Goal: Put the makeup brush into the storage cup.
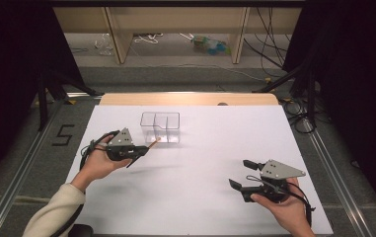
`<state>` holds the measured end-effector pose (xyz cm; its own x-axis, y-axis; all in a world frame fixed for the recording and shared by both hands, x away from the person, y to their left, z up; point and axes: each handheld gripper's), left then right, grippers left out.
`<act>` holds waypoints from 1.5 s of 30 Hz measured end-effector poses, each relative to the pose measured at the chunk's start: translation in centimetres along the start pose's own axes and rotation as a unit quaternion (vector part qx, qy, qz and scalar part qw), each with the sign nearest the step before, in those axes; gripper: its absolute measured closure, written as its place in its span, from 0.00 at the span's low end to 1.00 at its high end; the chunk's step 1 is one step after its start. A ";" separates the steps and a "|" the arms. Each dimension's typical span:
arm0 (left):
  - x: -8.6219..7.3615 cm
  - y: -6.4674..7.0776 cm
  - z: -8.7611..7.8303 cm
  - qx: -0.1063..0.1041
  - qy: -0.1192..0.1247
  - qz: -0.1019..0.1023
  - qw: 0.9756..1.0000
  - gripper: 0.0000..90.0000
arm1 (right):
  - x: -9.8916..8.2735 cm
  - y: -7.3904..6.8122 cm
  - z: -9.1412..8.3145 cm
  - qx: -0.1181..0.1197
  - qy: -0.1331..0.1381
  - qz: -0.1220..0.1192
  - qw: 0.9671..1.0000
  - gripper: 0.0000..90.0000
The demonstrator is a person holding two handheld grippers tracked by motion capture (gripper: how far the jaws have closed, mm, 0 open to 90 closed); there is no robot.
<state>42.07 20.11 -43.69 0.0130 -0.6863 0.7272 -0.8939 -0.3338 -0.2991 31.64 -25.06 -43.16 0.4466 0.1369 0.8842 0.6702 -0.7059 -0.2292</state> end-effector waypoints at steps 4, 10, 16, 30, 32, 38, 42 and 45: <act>-0.1 0.2 0.1 0.004 0.010 -0.006 1.000 0.92 | 0.0 0.0 0.0 -0.001 0.000 0.000 1.000 0.23; 0.0 0.2 0.2 0.012 0.021 -0.018 1.000 0.92 | 0.0 0.0 0.1 -0.001 0.005 -0.001 1.000 0.23; 0.1 0.1 -0.1 0.021 0.017 -0.012 1.000 0.92 | 0.0 0.0 0.0 -0.001 0.000 -0.002 1.000 0.23; 0.0 0.2 0.0 0.038 0.039 -0.036 0.998 0.92 | 0.0 0.0 0.0 -0.001 -0.004 -0.001 1.000 0.23; 0.0 0.2 0.1 0.037 0.038 -0.036 0.998 0.92 | 0.0 0.0 0.0 -0.002 -0.001 -0.001 1.000 0.23; -0.2 0.2 0.1 0.041 0.042 -0.043 0.997 0.92 | 0.0 0.0 0.0 -0.001 0.004 -0.001 1.000 0.23; -0.1 0.2 0.1 0.044 0.044 -0.042 0.997 0.92 | 0.0 0.0 0.0 0.000 0.004 -0.001 1.000 0.23; -0.1 0.2 0.1 0.045 0.045 -0.043 0.997 0.92 | 0.0 0.0 0.0 0.000 0.004 0.000 1.000 0.23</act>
<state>41.90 20.05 -43.89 0.0433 -0.5933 0.8038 -0.8470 -0.4485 -0.2854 31.65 -25.05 -43.21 0.4411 0.1316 0.8878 0.6707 -0.7057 -0.2286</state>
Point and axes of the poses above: each handheld gripper's, and its own axes: z roughly forward along the jaws, x roughly out of its top, y roughly to its right, and after that the axes turned 15 degrees about z, right-handed
